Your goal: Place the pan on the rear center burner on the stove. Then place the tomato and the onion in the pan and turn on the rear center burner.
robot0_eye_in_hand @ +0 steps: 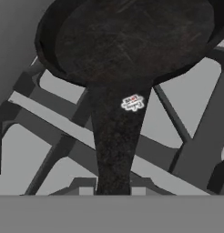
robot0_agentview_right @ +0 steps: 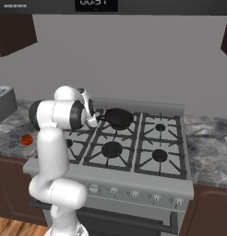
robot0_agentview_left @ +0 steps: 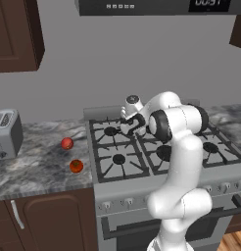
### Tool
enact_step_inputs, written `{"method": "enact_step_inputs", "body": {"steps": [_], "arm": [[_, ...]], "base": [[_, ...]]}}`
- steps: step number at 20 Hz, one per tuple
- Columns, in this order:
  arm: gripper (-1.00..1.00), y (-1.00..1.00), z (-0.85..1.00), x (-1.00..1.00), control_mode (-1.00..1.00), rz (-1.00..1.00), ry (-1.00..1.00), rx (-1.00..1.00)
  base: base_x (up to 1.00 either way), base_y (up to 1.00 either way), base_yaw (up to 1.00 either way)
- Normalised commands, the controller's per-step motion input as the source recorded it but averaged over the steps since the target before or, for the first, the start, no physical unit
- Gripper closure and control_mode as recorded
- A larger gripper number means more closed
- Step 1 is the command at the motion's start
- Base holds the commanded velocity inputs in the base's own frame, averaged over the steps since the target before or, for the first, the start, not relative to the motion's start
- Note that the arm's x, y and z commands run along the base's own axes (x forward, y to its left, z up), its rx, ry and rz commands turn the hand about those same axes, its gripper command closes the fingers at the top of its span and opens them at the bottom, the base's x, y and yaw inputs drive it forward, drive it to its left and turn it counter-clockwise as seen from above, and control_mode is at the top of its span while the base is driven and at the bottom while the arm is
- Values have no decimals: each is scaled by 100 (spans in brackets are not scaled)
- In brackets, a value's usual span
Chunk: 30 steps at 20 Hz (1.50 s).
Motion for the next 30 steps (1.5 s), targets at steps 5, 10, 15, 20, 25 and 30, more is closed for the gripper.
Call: {"method": "enact_step_inputs", "body": {"steps": [5,10,15,20,25,30], "arm": [[100,0,-27,34,-100,-1,2,0],[100,-3,-11,3,-100,-9,6,0],[100,-5,-3,0,-100,-14,5,0],[-100,0,-3,0,-100,-7,7,0],[-100,-4,3,0,-100,0,1,0],[-100,0,57,-18,-100,6,0,2]], "base": [[0,0,0],[0,0,0],[0,0,0],[0,0,0],[0,0,0],[0,0,0]]}}
